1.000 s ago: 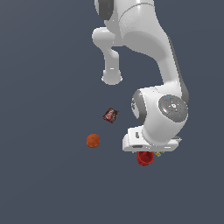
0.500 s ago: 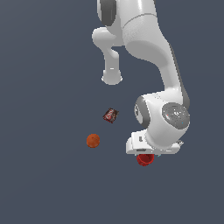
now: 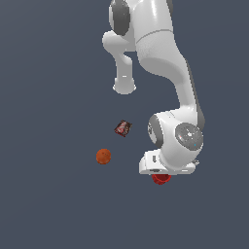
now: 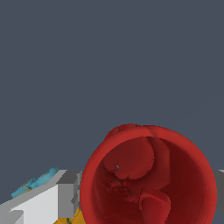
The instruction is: Pick up a designated object from a clutter of objects.
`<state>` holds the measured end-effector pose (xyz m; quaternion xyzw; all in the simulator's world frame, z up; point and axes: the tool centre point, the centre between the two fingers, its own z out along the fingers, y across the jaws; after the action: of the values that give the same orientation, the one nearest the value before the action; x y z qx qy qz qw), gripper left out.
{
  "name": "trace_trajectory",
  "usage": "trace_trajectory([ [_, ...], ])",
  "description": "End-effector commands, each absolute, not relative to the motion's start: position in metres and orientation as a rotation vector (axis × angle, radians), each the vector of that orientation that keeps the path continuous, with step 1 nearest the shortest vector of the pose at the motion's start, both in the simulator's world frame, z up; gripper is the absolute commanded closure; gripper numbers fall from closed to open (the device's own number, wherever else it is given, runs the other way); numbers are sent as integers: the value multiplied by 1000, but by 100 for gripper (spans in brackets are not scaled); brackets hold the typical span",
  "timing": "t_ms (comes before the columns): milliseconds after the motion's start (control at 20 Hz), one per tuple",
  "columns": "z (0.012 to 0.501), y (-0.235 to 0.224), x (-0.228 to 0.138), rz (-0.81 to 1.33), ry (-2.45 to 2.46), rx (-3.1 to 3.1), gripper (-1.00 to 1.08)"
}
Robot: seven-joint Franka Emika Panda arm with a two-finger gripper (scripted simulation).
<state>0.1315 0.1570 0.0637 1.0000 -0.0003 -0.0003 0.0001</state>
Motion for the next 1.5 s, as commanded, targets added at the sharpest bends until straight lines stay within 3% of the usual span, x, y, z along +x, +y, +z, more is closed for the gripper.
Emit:
trace_trajectory([
  [0,52,157,131,-1,-1,3141,-92],
  [300,47,157,133,0,-2,3142,-92],
  [350,47,157,133,0,-2,3142,108],
  [1000,49,158,132,-1,-1,3142,108],
  [1450,80,155,122,-1,-1,3142,108],
])
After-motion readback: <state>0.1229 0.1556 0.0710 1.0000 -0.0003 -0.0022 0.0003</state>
